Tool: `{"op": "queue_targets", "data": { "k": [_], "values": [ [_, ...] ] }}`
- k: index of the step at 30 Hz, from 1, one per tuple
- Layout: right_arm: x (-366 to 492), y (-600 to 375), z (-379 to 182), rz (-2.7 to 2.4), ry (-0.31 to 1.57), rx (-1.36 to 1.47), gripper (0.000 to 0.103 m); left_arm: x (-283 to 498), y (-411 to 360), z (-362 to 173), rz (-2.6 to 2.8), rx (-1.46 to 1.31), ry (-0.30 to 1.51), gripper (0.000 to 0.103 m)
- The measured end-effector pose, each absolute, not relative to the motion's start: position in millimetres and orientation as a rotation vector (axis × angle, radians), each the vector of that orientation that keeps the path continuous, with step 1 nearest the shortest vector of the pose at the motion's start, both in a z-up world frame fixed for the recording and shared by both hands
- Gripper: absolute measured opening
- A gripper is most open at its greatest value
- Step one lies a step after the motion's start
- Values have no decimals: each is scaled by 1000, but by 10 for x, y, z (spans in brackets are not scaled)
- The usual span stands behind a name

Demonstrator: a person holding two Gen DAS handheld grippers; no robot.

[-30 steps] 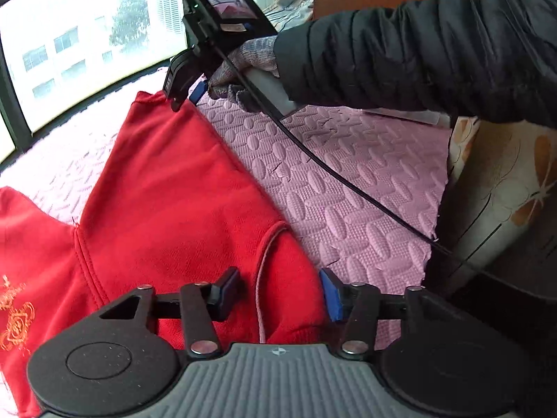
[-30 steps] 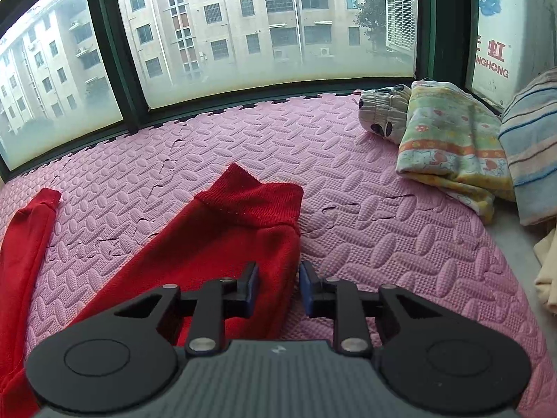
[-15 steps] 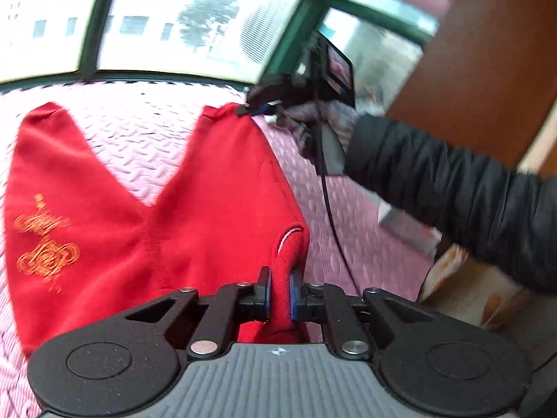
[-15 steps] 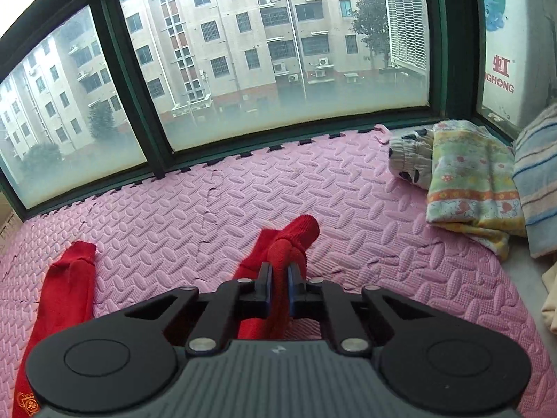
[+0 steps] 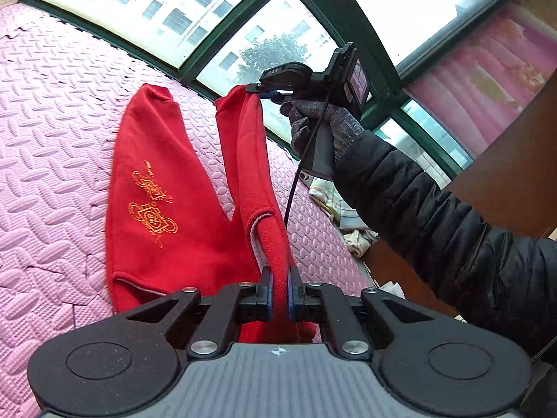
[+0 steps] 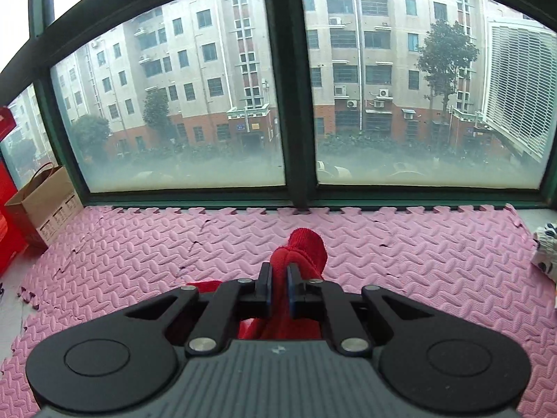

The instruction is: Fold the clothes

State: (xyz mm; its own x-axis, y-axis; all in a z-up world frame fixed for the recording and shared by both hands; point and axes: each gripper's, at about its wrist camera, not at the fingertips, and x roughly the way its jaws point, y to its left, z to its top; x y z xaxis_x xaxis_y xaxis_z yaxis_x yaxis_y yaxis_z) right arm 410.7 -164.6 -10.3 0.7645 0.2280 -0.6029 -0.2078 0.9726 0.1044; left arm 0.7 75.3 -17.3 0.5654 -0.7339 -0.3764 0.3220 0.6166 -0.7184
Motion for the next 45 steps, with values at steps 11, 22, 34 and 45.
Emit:
{"op": "queue_targets", "data": {
  "k": [11, 22, 34, 45],
  "values": [
    [4075, -612, -544, 463, 724, -32, 10, -112, 1119, -407, -589, -706, 749, 8],
    [3678, -941, -548, 524, 816, -207, 30, -103, 1216, -424, -568, -671, 772, 17],
    [2687, -1051, -718, 653, 860, -417, 47, -119, 1402, -288, -458, -617, 752, 30],
    [2396, -734, -850, 734, 814, -332, 47, 292, 1340, -77, -414, -563, 700, 30]
  ]
}}
